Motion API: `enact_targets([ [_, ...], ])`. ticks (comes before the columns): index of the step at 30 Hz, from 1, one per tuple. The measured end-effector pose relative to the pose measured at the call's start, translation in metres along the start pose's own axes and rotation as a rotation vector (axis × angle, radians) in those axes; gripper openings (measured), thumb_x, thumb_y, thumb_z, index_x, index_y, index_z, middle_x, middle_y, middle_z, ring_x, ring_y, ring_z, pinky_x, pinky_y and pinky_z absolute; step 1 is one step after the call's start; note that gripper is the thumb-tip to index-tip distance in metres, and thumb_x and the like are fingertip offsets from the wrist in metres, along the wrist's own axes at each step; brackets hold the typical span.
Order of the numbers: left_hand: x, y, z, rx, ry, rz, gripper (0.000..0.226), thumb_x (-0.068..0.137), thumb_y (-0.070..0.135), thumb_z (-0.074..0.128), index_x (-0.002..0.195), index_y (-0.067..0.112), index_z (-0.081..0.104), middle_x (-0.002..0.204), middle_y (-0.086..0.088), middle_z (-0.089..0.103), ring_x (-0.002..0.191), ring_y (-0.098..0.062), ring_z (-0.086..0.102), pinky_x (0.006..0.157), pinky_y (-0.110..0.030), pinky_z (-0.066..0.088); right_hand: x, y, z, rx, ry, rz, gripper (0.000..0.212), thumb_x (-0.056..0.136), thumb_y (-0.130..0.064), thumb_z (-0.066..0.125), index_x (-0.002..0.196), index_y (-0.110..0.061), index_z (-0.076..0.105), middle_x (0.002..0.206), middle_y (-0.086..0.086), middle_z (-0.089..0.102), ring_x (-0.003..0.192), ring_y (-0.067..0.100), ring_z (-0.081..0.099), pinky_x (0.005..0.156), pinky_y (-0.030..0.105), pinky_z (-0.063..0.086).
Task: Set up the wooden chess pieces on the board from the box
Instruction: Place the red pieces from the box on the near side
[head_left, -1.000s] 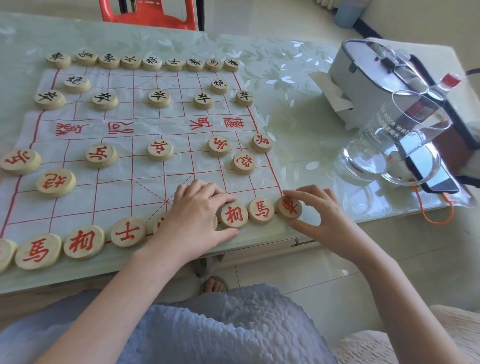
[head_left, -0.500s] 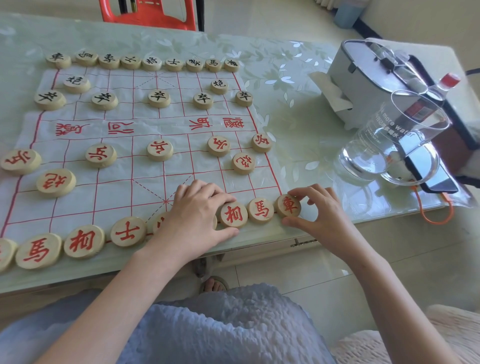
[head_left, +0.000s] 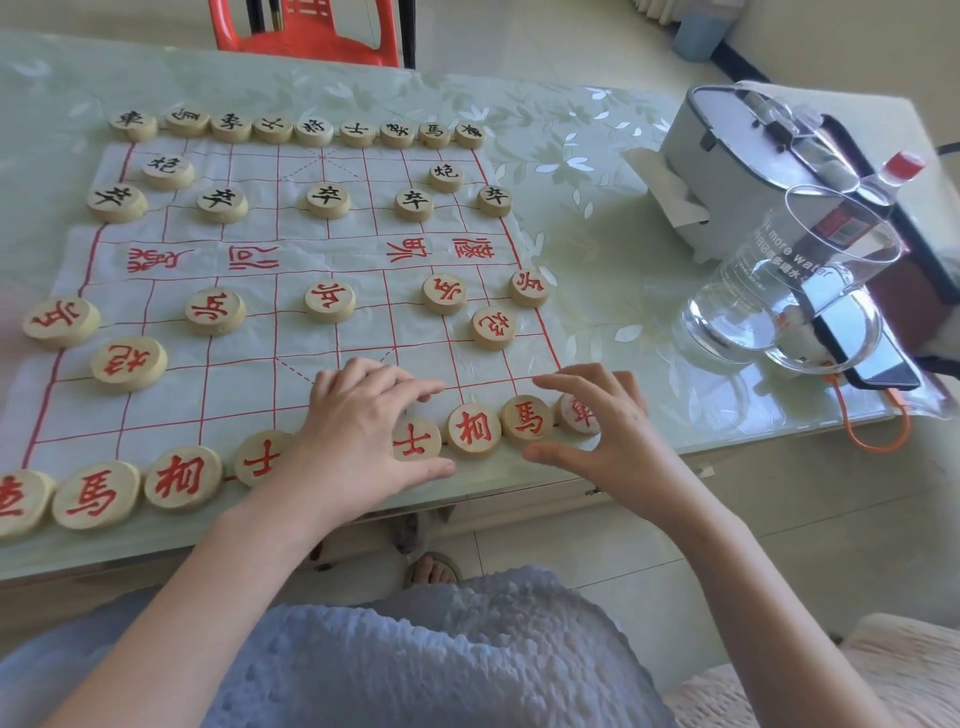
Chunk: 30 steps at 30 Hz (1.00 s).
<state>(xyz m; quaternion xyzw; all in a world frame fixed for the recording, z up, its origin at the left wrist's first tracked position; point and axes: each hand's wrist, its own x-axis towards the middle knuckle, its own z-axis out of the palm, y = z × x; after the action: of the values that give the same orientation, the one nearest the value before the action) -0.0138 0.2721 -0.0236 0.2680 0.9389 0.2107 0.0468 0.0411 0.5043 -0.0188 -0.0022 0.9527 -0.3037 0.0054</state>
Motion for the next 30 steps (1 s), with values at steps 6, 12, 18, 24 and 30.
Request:
enact_targets([
  [6, -0.015, -0.010, -0.002, 0.026, 0.019, -0.020, 0.073, 0.059, 0.077, 0.055, 0.121, 0.039, 0.052, 0.114, 0.020, 0.052, 0.114, -0.008, 0.035, 0.081, -0.021, 0.013, 0.007, -0.002, 0.012, -0.064, 0.024, -0.024, 0.052, 0.073, -0.043, 0.072, 0.121, -0.032, 0.055, 0.109, -0.020, 0.048, 0.105, 0.006, 0.028, 0.097, 0.028, 0.026],
  [12, -0.012, -0.010, 0.001, 0.026, 0.028, -0.029, 0.059, 0.065, 0.061, 0.067, 0.117, 0.038, 0.054, 0.113, 0.019, 0.052, 0.115, -0.009, 0.036, 0.081, -0.022, 0.012, 0.006, -0.002, 0.013, -0.078, 0.025, -0.025, 0.050, 0.075, -0.039, 0.071, 0.122, -0.031, 0.056, 0.113, -0.017, 0.052, 0.108, 0.009, 0.029, 0.092, 0.025, 0.021],
  [18, -0.012, -0.011, 0.002, 0.026, 0.026, -0.033, 0.060, 0.065, 0.064, 0.064, 0.118, 0.039, 0.052, 0.114, 0.019, 0.050, 0.115, -0.008, 0.034, 0.083, -0.021, 0.012, 0.006, -0.008, 0.013, -0.092, 0.015, -0.044, 0.062, 0.073, -0.046, 0.071, 0.130, -0.033, 0.048, 0.124, -0.018, 0.045, 0.117, 0.009, 0.026, 0.097, 0.025, 0.018],
  [24, -0.012, -0.011, 0.002, 0.022, 0.040, -0.023, 0.061, 0.065, 0.063, 0.064, 0.120, 0.039, 0.052, 0.113, 0.019, 0.050, 0.114, -0.008, 0.033, 0.082, -0.020, 0.011, 0.013, -0.035, 0.027, -0.134, -0.103, -0.143, 0.062, 0.076, -0.051, 0.065, 0.132, -0.035, 0.045, 0.124, -0.020, 0.044, 0.113, 0.006, 0.023, 0.092, 0.023, 0.015],
  [30, -0.010, -0.011, 0.004, 0.014, 0.031, -0.020, 0.069, 0.064, 0.068, 0.061, 0.125, 0.038, 0.049, 0.117, 0.018, 0.050, 0.116, -0.009, 0.032, 0.085, -0.022, 0.013, 0.014, -0.039, 0.033, -0.089, -0.103, -0.134, 0.058, 0.076, -0.048, 0.067, 0.129, -0.032, 0.049, 0.120, -0.016, 0.046, 0.110, 0.007, 0.025, 0.103, 0.034, 0.027],
])
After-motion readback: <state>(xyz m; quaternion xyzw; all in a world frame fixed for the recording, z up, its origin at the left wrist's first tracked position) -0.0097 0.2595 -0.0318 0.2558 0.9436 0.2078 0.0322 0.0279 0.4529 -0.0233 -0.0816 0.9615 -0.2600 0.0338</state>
